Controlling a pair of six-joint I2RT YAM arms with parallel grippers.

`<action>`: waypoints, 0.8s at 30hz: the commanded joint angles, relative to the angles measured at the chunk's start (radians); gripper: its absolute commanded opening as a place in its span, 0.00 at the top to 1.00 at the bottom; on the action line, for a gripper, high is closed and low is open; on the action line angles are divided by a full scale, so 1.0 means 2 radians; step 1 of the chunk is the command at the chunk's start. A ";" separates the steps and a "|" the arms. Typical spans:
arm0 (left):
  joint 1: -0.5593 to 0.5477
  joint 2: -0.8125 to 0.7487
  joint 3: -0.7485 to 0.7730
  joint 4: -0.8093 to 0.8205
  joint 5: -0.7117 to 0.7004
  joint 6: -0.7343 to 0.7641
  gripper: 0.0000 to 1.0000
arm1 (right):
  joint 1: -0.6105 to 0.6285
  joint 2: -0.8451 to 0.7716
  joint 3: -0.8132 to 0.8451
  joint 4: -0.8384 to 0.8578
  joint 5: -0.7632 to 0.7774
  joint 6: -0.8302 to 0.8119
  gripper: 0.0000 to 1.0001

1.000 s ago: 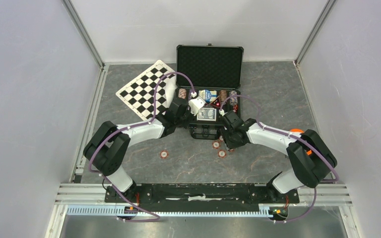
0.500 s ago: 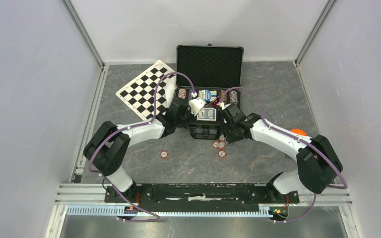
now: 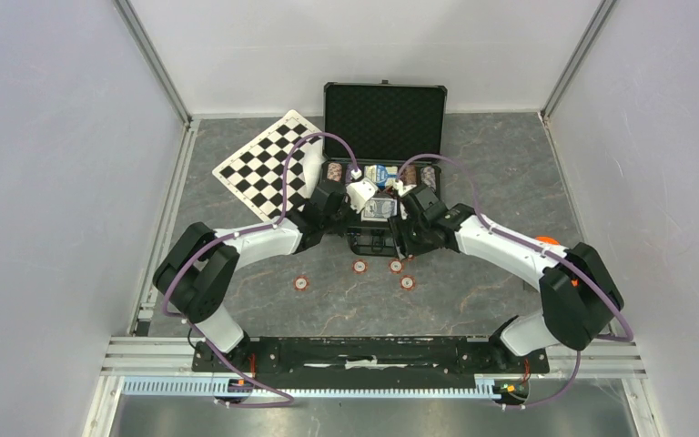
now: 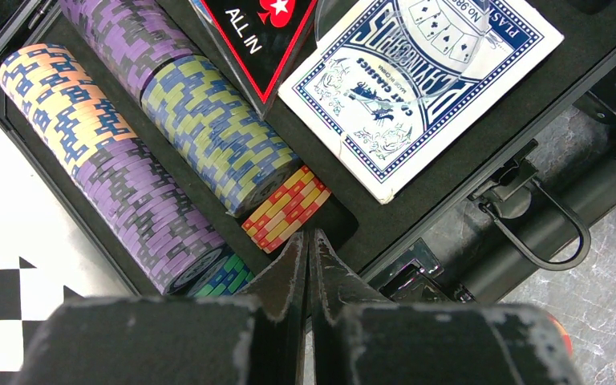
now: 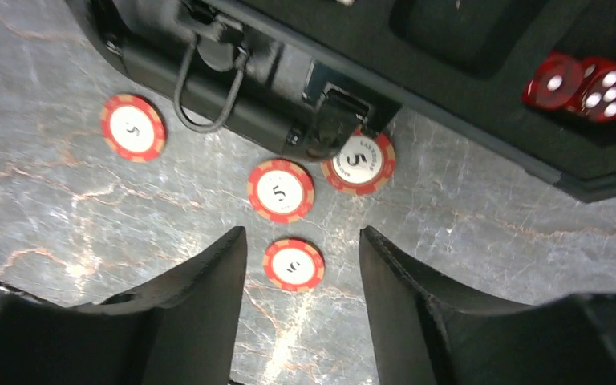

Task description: Pack up texas hold em set

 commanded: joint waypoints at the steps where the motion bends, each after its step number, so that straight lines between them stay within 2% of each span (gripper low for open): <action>1: -0.002 0.000 0.014 0.006 0.009 -0.003 0.92 | 0.020 -0.004 -0.002 -0.001 0.022 0.008 0.36; 4: -0.002 0.002 0.015 0.006 0.011 -0.004 0.92 | 0.040 0.010 0.008 -0.034 0.055 0.008 0.25; 9: -0.002 0.000 0.014 0.006 0.011 -0.005 0.92 | 0.062 -0.001 -0.034 -0.048 0.071 0.018 0.23; 12: -0.002 -0.001 0.014 0.006 0.011 -0.004 0.92 | 0.068 -0.010 -0.061 -0.047 0.069 0.023 0.12; 13: -0.002 -0.001 0.014 0.006 0.011 -0.004 0.92 | 0.070 -0.011 -0.068 -0.044 0.067 0.023 0.11; 24: -0.002 -0.004 0.013 0.006 0.011 -0.004 0.92 | 0.096 0.003 -0.070 -0.022 0.074 0.046 0.19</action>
